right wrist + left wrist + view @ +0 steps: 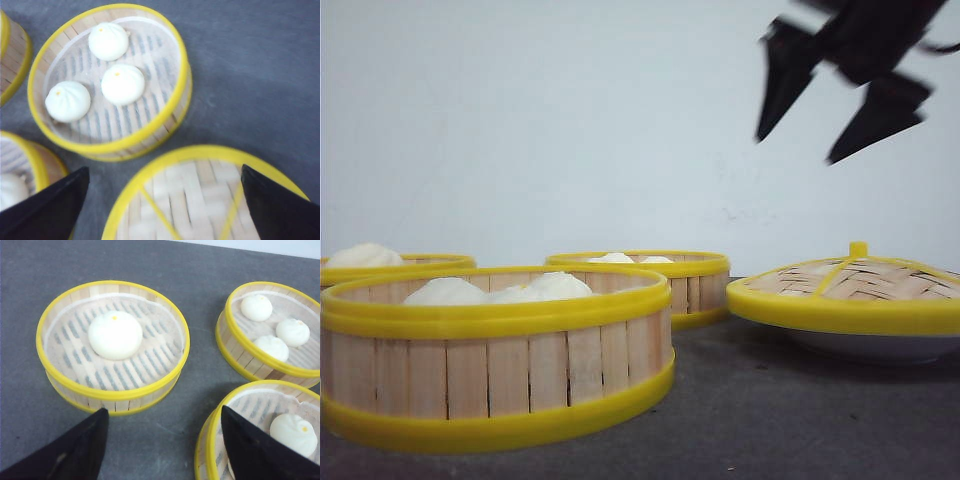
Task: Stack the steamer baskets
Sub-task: 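Move right gripper to the three-bun basket and grasp its yellow rim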
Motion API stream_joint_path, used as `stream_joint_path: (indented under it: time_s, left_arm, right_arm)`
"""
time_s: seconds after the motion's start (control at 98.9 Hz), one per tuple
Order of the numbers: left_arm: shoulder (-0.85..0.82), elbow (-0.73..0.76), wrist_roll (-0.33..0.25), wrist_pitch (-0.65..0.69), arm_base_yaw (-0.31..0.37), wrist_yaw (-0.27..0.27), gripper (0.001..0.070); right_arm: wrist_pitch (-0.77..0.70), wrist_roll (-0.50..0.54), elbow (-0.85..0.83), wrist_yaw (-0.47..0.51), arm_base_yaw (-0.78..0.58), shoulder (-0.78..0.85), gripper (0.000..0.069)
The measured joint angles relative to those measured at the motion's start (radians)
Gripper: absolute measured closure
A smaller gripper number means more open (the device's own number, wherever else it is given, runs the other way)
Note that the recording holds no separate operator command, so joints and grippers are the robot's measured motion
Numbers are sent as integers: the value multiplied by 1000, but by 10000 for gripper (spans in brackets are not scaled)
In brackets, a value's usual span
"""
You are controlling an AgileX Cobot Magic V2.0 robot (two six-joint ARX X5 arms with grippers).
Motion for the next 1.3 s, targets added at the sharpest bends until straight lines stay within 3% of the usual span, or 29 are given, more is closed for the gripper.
stream_joint_path:
  time_s: [0.051, 0.395, 0.83, 1.032, 1.163, 1.305]
  left_arm:
    - [1, 0, 0, 0, 0, 0, 277]
    - [1, 0, 0, 0, 0, 0, 277]
    - [1, 0, 0, 0, 0, 0, 277]
    - [1, 0, 0, 0, 0, 0, 277]
    - [1, 0, 1, 0, 0, 0, 277]
    - [1, 0, 4, -1, 0, 0, 277]
  right_arm:
    - [-2, 2, 97, 15, 17, 124, 92]
    - [-68, -1, 385, 74, 44, 438, 115]
    - [-99, -5, 529, 185, 81, 624, 170]
    - [-108, -5, 529, 186, 81, 648, 247]
    - [-105, -4, 529, 187, 80, 648, 422]
    - [-103, 13, 529, 186, 81, 650, 525]
